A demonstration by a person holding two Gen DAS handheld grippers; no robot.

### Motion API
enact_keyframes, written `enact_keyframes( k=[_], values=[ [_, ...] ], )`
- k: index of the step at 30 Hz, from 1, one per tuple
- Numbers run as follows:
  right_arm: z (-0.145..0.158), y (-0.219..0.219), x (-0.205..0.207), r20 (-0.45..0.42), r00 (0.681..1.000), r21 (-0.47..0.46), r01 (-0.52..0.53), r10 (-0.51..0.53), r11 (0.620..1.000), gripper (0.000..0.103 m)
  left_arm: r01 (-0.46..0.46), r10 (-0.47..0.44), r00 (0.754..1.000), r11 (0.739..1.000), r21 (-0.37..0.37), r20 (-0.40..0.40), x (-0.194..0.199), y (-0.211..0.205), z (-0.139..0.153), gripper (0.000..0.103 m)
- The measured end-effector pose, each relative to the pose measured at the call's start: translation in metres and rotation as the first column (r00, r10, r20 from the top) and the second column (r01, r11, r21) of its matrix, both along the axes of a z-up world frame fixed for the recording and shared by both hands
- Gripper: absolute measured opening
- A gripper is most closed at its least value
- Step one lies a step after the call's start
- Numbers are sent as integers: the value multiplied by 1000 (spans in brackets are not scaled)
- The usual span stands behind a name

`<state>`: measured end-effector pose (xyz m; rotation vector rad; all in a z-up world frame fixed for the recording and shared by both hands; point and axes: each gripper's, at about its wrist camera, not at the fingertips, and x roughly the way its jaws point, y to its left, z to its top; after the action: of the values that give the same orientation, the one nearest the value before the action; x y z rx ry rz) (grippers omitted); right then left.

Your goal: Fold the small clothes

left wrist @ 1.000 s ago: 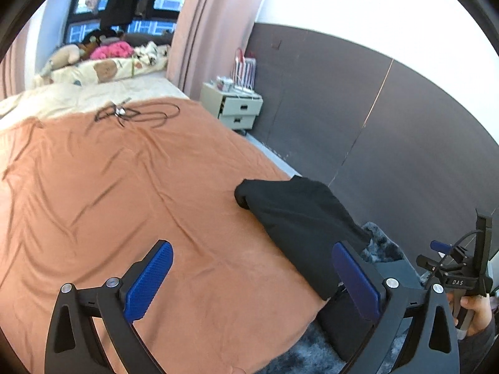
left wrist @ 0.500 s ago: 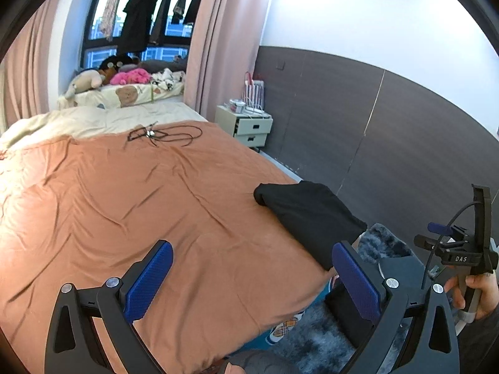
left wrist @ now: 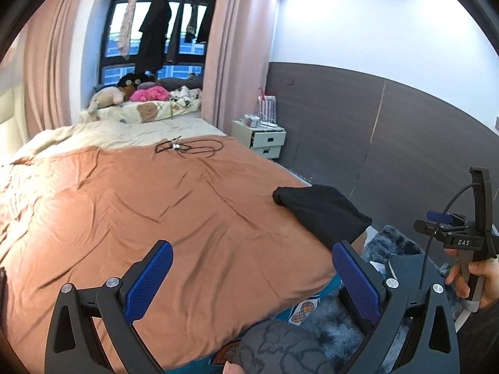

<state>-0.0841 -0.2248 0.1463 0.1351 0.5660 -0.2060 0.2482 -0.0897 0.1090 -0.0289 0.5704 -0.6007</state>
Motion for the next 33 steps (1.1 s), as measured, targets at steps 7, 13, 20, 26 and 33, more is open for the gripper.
enact_keyframes(
  k=[7, 13, 20, 26, 33],
  values=[
    [-13, 20, -10, 55, 998, 12, -42, 42, 999, 103, -76, 76, 997, 997, -15, 23, -26, 44, 0, 103],
    [-25, 36, -12, 82, 994, 17, -79, 77, 997, 103, -135, 136, 989, 991, -18, 52, -43, 80, -2, 103],
    [-42, 51, -13, 109, 991, 48, -83, 78, 995, 103, -205, 206, 976, 979, -18, 75, -60, 115, -12, 103],
    [-60, 70, -10, 122, 988, 59, -98, 90, 993, 103, -267, 267, 959, 964, -10, 92, -72, 141, -25, 103],
    [-76, 92, -1, 118, 986, 44, -123, 117, 991, 103, -310, 309, 946, 951, -4, 96, -78, 163, -40, 103]
  ],
)
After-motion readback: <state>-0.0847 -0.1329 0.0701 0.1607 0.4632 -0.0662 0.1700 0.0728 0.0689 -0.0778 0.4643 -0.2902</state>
